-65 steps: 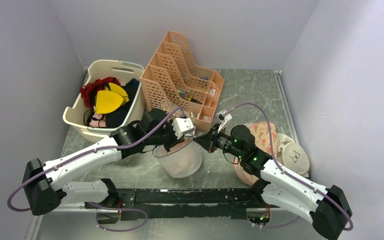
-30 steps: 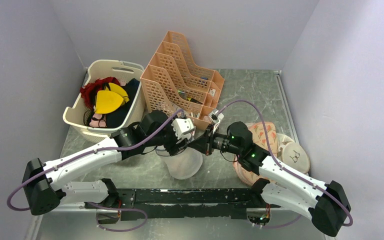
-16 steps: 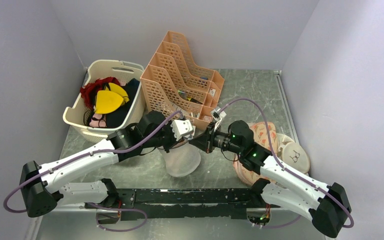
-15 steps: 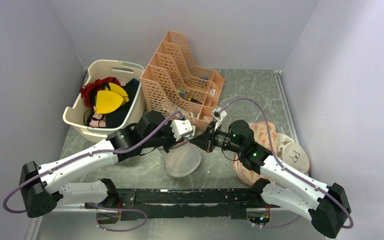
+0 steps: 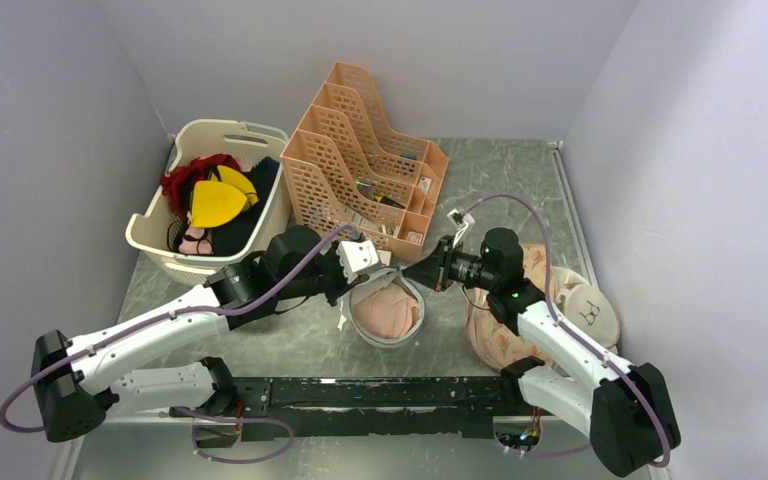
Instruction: Unzip the laundry bag and remove the bra
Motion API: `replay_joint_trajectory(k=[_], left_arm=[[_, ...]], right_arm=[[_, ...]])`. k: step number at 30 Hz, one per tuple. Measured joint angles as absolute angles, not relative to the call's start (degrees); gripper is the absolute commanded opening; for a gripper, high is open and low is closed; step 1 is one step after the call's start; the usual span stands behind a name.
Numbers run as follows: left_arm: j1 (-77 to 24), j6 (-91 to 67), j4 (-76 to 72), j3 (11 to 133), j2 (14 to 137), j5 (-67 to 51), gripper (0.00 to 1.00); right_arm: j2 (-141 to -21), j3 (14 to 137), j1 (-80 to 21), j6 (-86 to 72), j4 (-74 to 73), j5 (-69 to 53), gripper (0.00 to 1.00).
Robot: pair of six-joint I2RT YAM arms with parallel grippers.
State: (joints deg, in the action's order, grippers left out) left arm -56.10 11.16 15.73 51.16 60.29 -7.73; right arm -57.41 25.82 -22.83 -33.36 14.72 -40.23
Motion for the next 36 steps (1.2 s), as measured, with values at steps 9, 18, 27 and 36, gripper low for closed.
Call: replay_joint_trajectory(k=[9,18,27,36], left_arm=[[-56.1,11.0,18.1,51.7,64.3,-7.0,0.76],[-56.1,10.9,18.5,51.8,64.7,-7.0,0.7],[-56.6,11.1,19.7,52.0,66.0,-7.2,0.1],[-61.4,11.6,23.1,54.4,66.0,-0.6,0.07]], right_arm=[[-54.8,25.6,-26.9,-33.2,15.4,-40.2,0.0],[-54.7,27.9,-36.2,-32.4,14.8,-37.6,0.0],[-53.6,28.4,-37.3,-30.8,13.2,-35.1,0.0],[-55.9,28.4,-31.8,-27.2,9.5,-33.9,0.0]])
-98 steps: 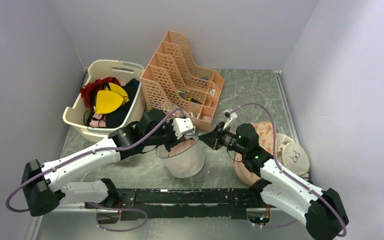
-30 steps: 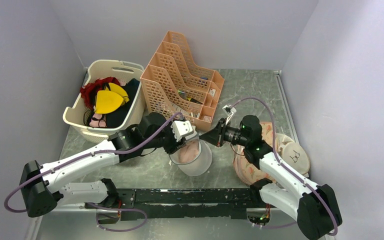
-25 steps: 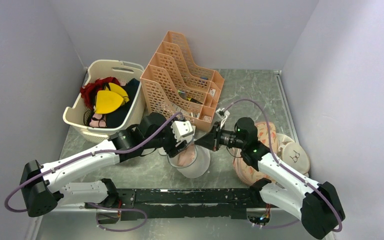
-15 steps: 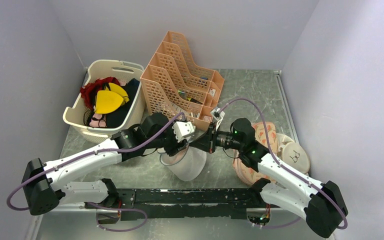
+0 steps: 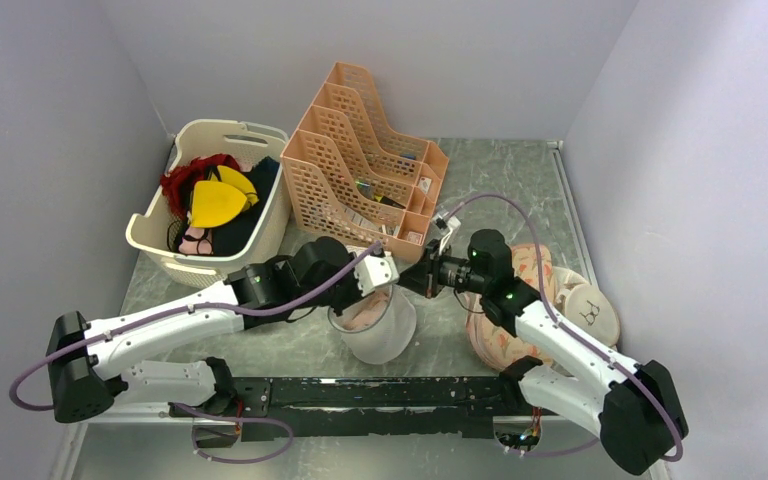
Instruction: Unzip the laundry bag and remove the bra
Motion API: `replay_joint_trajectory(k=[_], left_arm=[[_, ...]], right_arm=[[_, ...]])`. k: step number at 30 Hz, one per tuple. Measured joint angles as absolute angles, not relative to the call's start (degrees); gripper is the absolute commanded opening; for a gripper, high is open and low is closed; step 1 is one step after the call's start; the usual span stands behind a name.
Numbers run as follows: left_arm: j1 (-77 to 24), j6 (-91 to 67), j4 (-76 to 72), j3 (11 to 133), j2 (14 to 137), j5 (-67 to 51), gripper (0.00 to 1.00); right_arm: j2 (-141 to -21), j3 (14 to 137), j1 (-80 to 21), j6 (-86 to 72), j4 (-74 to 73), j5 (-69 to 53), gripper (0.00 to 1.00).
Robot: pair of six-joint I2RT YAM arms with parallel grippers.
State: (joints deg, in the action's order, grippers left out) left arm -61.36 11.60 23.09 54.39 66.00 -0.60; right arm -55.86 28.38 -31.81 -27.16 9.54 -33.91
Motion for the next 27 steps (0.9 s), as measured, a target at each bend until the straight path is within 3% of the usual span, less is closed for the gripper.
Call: replay_joint_trajectory(k=[3,6,13,15,17,23,27], left_arm=[[-64.3,11.9,24.2,55.2,66.0,4.1,0.07],[-65.3,12.0,24.9,55.7,66.1,6.7,0.13],[-65.7,10.9,26.5,57.4,68.2,7.9,0.57],[-65.7,10.2,26.5,58.0,69.5,7.8,0.65],[-65.5,9.8,26.4,58.1,69.8,6.8,0.98],[-59.7,7.8,24.0,57.7,65.3,-2.8,1.0],[-53.9,5.9,18.4,55.4,55.8,-6.3,0.99]], right_arm=[[-56.5,28.4,-28.1,-26.8,9.1,-36.7,0.02],[-57.2,28.4,-26.7,-26.3,9.1,-39.8,0.14],[-56.1,28.2,-24.9,-26.3,6.5,-37.2,0.52],[-53.9,28.2,-24.8,-26.0,3.8,-35.1,0.59],[-51.5,28.7,-24.9,-25.4,0.5,-32.8,0.65],[-47.5,34.2,-27.7,-22.4,-8.4,-23.7,0.78],[-48.4,38.9,-34.2,-19.9,-12.2,-15.7,0.83]])
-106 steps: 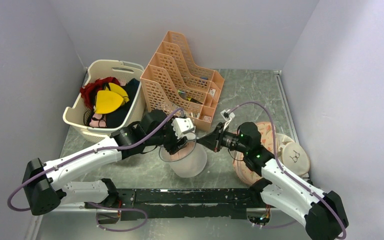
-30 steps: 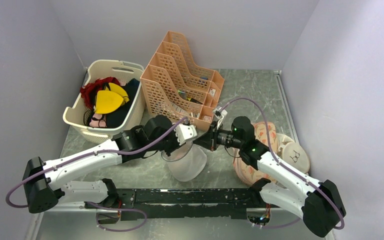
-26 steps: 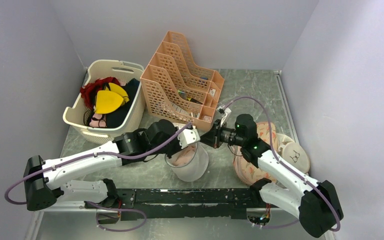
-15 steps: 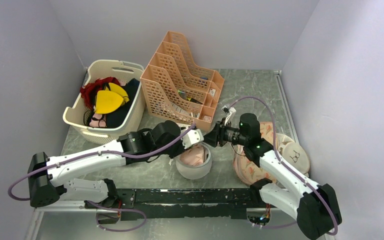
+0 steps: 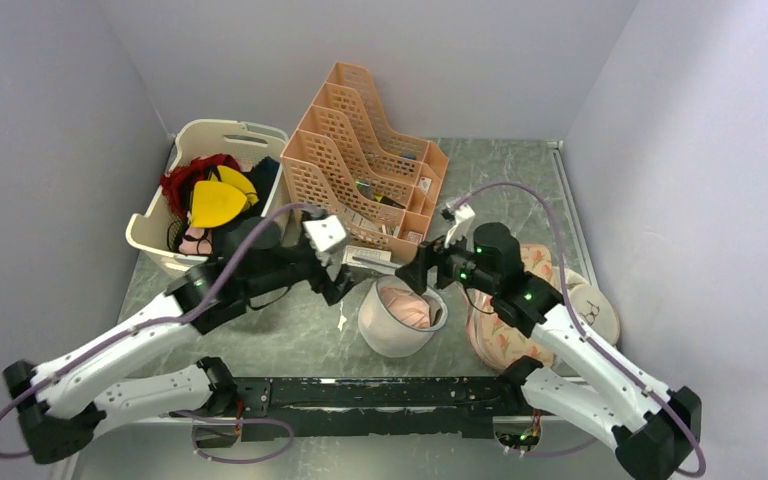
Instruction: Unzip the laundry bag and remove the bra
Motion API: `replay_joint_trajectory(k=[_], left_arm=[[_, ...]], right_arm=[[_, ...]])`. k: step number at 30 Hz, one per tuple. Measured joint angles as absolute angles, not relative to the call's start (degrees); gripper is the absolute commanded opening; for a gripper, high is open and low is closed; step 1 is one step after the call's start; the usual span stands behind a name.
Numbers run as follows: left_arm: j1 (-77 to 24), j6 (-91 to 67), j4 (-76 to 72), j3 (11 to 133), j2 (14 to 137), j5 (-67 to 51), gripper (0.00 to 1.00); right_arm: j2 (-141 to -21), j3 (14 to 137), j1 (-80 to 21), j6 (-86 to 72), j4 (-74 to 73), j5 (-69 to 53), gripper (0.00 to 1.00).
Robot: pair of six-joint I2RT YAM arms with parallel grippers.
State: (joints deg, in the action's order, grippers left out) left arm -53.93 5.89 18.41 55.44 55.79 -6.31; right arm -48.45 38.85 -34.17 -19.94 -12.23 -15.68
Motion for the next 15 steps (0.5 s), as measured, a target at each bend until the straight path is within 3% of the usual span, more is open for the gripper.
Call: replay_joint_trajectory(k=[8,15], left_arm=[[-52.4,3.6,11.1,48.7,40.2,3.8,0.99],[-52.3,3.1,10.4,46.2,35.1,12.8,1.0]], right_arm=[[-58.5,48.7,-51.7,-16.4,-18.2,1.0,0.89],[-78.0,64.8,-61.9,-12.9,-26.1,17.9,0.88]])
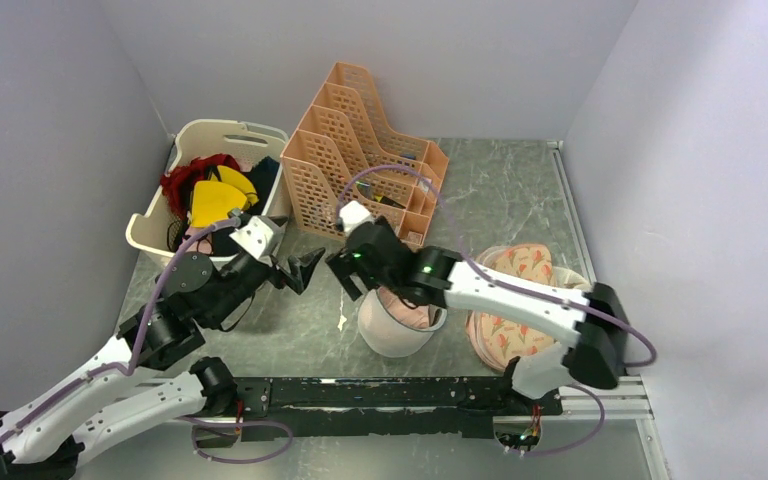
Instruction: Unzip the laundry bag and remove the bra
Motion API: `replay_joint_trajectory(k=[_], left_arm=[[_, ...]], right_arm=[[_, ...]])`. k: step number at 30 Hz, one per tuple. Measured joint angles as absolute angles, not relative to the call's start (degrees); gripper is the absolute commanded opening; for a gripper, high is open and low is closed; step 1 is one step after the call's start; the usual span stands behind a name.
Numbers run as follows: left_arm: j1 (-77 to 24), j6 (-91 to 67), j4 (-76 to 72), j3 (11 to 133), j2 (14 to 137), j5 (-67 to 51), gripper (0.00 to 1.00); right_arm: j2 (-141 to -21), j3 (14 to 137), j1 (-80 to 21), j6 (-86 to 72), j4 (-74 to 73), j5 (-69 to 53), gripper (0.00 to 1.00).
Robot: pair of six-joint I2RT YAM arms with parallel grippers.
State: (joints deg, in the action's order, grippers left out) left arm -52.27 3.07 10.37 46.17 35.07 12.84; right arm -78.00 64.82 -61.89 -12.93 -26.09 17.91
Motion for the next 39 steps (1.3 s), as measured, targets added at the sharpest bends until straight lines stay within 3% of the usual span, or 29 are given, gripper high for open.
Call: replay_joint_trajectory(k=[5,14,20,24,31,39], left_arm=[[-52.2,3.2,10.3,46.2,35.8,14.5,1.0],[-51.8,4.1,17.2,45.3,35.7,16.9,1.0],[-51.8,3.9,17.0,44.9,33.9,18.2,1.0],[-51.8,3.2,14.1,44.8,31.9,20.1,0.99],[-51.8,2.4,10.9,44.8,31.2,22.5,1.0],[-51.8,2.1,10.6,45.0,36.4,20.7,1.0]], right_arm=[[-92.2,75.9,-66.1,-11.0,-33.5,30.7,0.81],[-102.2,84.7,-65.3,-9.9,-38.6,43.2,0.39],[-100.5,80.8,-64.8,-10.7,-36.6,40.8,0.22],[-97.3,76.2,-63.4,-11.2,-35.0,36.6,0.0],[-89.0,72.4,-62.7,-13.4,-29.4,32.8,0.0],[-65.6,60.5,-62.7,-18.3,-9.9,31.4,0.0]])
